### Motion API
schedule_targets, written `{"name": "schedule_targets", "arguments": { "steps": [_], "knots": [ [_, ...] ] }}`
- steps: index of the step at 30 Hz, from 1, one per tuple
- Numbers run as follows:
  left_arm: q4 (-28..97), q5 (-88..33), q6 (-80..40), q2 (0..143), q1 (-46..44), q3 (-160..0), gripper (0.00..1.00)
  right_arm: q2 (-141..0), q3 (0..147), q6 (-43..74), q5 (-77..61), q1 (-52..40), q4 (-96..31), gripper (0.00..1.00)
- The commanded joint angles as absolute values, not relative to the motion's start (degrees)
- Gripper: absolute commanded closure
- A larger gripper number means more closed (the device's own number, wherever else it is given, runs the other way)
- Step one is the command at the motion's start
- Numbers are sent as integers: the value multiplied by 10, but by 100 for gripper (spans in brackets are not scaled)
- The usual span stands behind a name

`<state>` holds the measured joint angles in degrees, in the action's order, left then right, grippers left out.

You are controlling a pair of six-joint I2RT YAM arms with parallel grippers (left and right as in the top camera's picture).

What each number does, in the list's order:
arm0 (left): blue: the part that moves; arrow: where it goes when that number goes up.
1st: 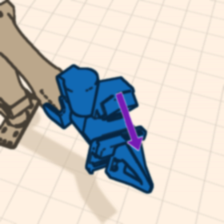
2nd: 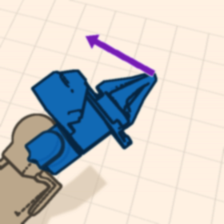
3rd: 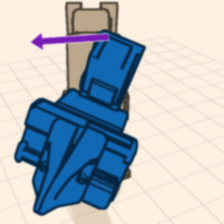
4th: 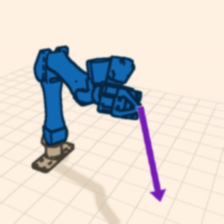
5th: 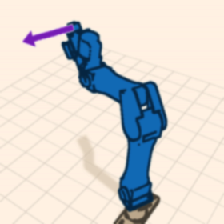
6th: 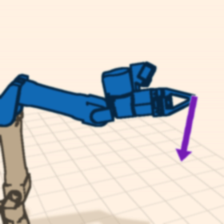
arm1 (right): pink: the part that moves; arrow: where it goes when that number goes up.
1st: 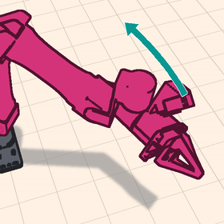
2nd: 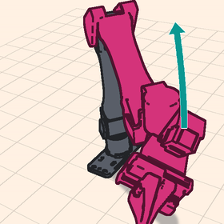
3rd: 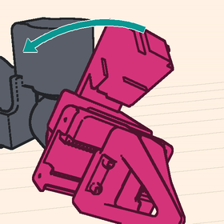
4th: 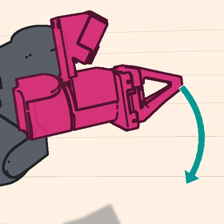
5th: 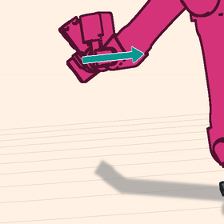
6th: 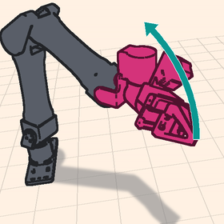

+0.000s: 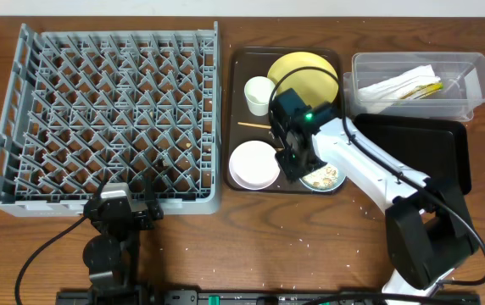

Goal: Sort waste into correct bins and load items into the dishwasher
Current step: 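Grasp the blue bowl of rice with the right gripper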

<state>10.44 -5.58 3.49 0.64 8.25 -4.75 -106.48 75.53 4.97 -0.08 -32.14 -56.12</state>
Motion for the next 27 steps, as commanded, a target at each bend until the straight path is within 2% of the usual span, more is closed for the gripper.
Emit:
{"name": "schedule_targets", "arguments": {
  "steps": [1, 3, 9, 11, 12, 13, 19, 27],
  "knots": [
    [110, -50, 43, 4, 84, -33, 11, -1068, 721, 23, 17, -328, -530, 55],
    [110, -50, 43, 4, 84, -33, 11, -1068, 701, 10, 17, -328, -508, 56],
    [110, -50, 43, 4, 84, -33, 11, -1068, 677, -5, 17, -328, -469, 74],
    [110, -50, 43, 4, 84, -33, 11, -1068, 677, -5, 17, -328, -466, 85],
    [110, -50, 43, 4, 84, -33, 11, -1068, 677, -5, 17, -328, -465, 97],
    [110, -50, 43, 4, 84, -33, 11, -1068, 677, -5, 17, -328, -465, 99],
    [110, -50, 43, 4, 84, -33, 11, -1061, 690, 1, 14, -328, -479, 99],
    [110, -50, 43, 4, 84, -33, 11, -985, 749, 4, -64, -311, -555, 99]
  ]
}}
